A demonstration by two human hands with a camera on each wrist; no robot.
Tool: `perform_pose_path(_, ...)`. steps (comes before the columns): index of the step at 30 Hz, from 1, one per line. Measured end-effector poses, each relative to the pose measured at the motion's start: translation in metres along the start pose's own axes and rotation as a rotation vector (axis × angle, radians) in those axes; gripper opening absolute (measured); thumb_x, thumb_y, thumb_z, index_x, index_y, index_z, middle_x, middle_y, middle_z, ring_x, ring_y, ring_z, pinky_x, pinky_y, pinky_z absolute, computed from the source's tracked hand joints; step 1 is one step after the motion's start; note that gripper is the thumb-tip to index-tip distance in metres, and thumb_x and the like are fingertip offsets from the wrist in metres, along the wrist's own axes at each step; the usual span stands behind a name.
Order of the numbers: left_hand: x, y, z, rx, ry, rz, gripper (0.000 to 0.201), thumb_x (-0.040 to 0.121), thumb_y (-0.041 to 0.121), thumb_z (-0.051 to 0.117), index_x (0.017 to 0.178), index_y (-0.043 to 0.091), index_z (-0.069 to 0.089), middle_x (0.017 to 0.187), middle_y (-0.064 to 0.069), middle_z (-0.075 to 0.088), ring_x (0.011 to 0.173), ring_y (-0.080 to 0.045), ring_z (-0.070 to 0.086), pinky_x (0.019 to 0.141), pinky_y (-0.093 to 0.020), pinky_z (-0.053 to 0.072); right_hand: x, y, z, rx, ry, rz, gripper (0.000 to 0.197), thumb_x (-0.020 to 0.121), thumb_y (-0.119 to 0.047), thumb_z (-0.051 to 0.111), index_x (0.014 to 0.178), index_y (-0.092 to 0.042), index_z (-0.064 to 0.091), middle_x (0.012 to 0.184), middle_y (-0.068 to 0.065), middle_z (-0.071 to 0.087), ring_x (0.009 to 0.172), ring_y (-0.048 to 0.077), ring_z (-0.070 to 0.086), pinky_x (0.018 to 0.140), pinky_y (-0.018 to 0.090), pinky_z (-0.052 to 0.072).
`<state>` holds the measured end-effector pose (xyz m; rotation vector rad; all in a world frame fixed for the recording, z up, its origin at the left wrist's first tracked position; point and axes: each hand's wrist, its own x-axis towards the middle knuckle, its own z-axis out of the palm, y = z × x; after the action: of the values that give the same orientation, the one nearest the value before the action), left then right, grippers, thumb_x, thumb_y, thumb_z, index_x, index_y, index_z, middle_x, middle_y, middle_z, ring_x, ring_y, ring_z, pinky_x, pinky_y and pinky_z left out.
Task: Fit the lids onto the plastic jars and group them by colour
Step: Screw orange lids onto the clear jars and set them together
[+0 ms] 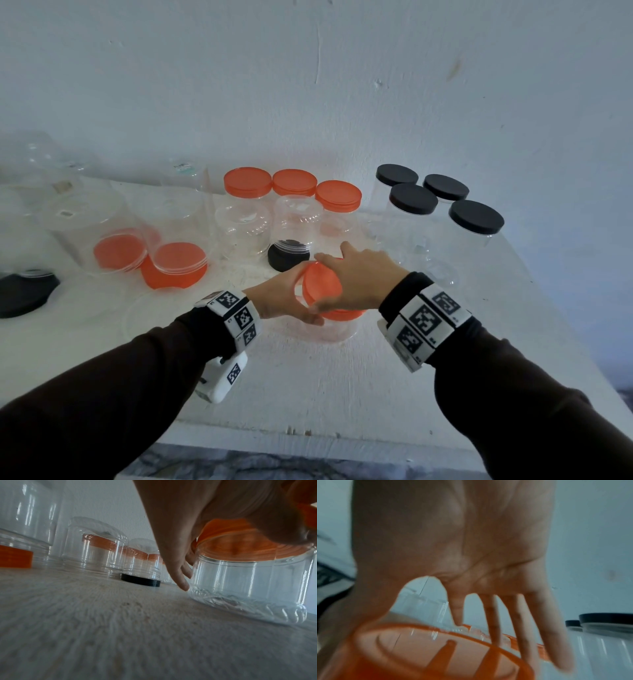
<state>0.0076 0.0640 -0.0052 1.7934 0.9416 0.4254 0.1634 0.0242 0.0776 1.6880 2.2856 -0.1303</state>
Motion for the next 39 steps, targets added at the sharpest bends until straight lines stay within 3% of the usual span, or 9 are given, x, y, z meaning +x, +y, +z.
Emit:
perform_pose_path(2, 0.0, 0.001, 0.0, 0.009, 0.011, -0.006, 0.09, 0.065, 0.011, 0.083, 0.135, 0.024, 0.028, 0.125, 0.009, 0.044, 0.116, -0.007, 0.043, 0.09, -0.011, 0.037, -0.001, 0.006, -0.005, 0.114, -0.097, -0.087, 0.093, 0.07, -0.06, 0.068, 0.143, -0.047, 0.011, 0.149, 0.0, 0.017, 0.129, 0.029, 0.031, 0.099, 0.045, 0.039)
perform_pose_path(5, 0.0, -0.001, 0.0, 0.001, 0.014, -0.013, 0.09, 0.064, 0.012, 0.084, 0.135, 0.025, 0.03, 0.129, 0.009, 0.043, 0.118, -0.008, 0.042, 0.099, -0.021, 0.036, -0.001, 0.011, -0.01, 0.184, -0.172, -0.172, 0.09, 0.071, -0.035, 0.076, 0.137, -0.054, 0.018, 0.147, -0.005, 0.018, 0.129, 0.026, 0.031, 0.1, 0.047, 0.04)
perform_pose_path(10, -0.001, 0.001, 0.001, -0.034, -0.002, -0.021, 0.088, 0.063, 0.01, 0.084, 0.129, 0.032, 0.031, 0.122, 0.015, 0.045, 0.113, -0.001, 0.044, 0.089, -0.011, 0.037, 0.0, 0.004, -0.002, 0.059, 0.016, -0.053, 0.082, 0.07, -0.068, 0.06, 0.14, -0.044, 0.024, 0.127, 0.004, 0.04, 0.112, 0.028, 0.046, 0.086, 0.035, 0.042)
perform_pose_path(13, -0.001, 0.002, 0.001, -0.027, 0.0, -0.038, 0.089, 0.062, 0.012, 0.084, 0.131, 0.027, 0.031, 0.124, 0.01, 0.047, 0.116, -0.008, 0.046, 0.09, -0.014, 0.038, 0.001, 0.003, 0.002, 0.01, 0.044, -0.008, 0.092, 0.07, -0.077, 0.051, 0.145, -0.035, 0.02, 0.136, 0.007, 0.036, 0.118, 0.03, 0.044, 0.089, 0.039, 0.04)
perform_pose_path(16, -0.001, 0.004, 0.001, -0.021, 0.004, -0.041, 0.083, 0.064, 0.009, 0.083, 0.126, 0.029, 0.032, 0.115, 0.017, 0.047, 0.105, 0.0, 0.047, 0.08, -0.008, 0.04, 0.001, 0.012, -0.003, 0.185, -0.105, -0.147, 0.094, 0.071, -0.055, 0.07, 0.143, -0.048, 0.01, 0.151, -0.004, 0.011, 0.134, 0.026, 0.023, 0.103, 0.047, 0.036)
perform_pose_path(19, -0.001, 0.004, 0.001, -0.03, -0.004, -0.034, 0.081, 0.065, 0.006, 0.081, 0.125, 0.031, 0.032, 0.113, 0.022, 0.044, 0.102, 0.006, 0.044, 0.078, -0.004, 0.038, 0.003, 0.019, -0.005, 0.226, -0.179, -0.215, 0.095, 0.07, -0.029, 0.077, 0.138, -0.056, 0.016, 0.148, -0.009, 0.012, 0.132, 0.023, 0.021, 0.102, 0.048, 0.037)
perform_pose_path(26, -0.002, 0.003, 0.001, -0.041, 0.008, -0.046, 0.084, 0.062, 0.011, 0.084, 0.126, 0.03, 0.033, 0.121, 0.012, 0.049, 0.115, -0.009, 0.046, 0.089, -0.016, 0.04, 0.004, 0.015, 0.008, 0.077, 0.091, -0.059, 0.088, 0.065, -0.075, 0.058, 0.14, -0.044, 0.023, 0.129, 0.002, 0.038, 0.113, 0.024, 0.04, 0.083, 0.032, 0.036)
perform_pose_path(32, 0.0, 0.004, 0.001, -0.062, 0.011, -0.042, 0.081, 0.062, 0.006, 0.083, 0.122, 0.033, 0.035, 0.114, 0.016, 0.048, 0.107, -0.005, 0.048, 0.084, -0.015, 0.043, 0.001, 0.024, 0.005, 0.286, -0.096, -0.233, 0.087, 0.071, -0.039, 0.075, 0.138, -0.053, 0.021, 0.147, -0.011, 0.016, 0.129, 0.02, 0.023, 0.101, 0.04, 0.036)
perform_pose_path(39, -0.002, 0.004, 0.001, -0.054, 0.023, -0.005, 0.085, 0.059, 0.007, 0.085, 0.125, 0.031, 0.037, 0.12, 0.01, 0.053, 0.112, -0.006, 0.05, 0.089, -0.017, 0.043, 0.001, 0.014, 0.012, 0.124, 0.152, -0.107, 0.083, 0.063, -0.071, 0.063, 0.136, -0.048, 0.029, 0.122, -0.003, 0.04, 0.101, 0.02, 0.043, 0.075, 0.028, 0.037)
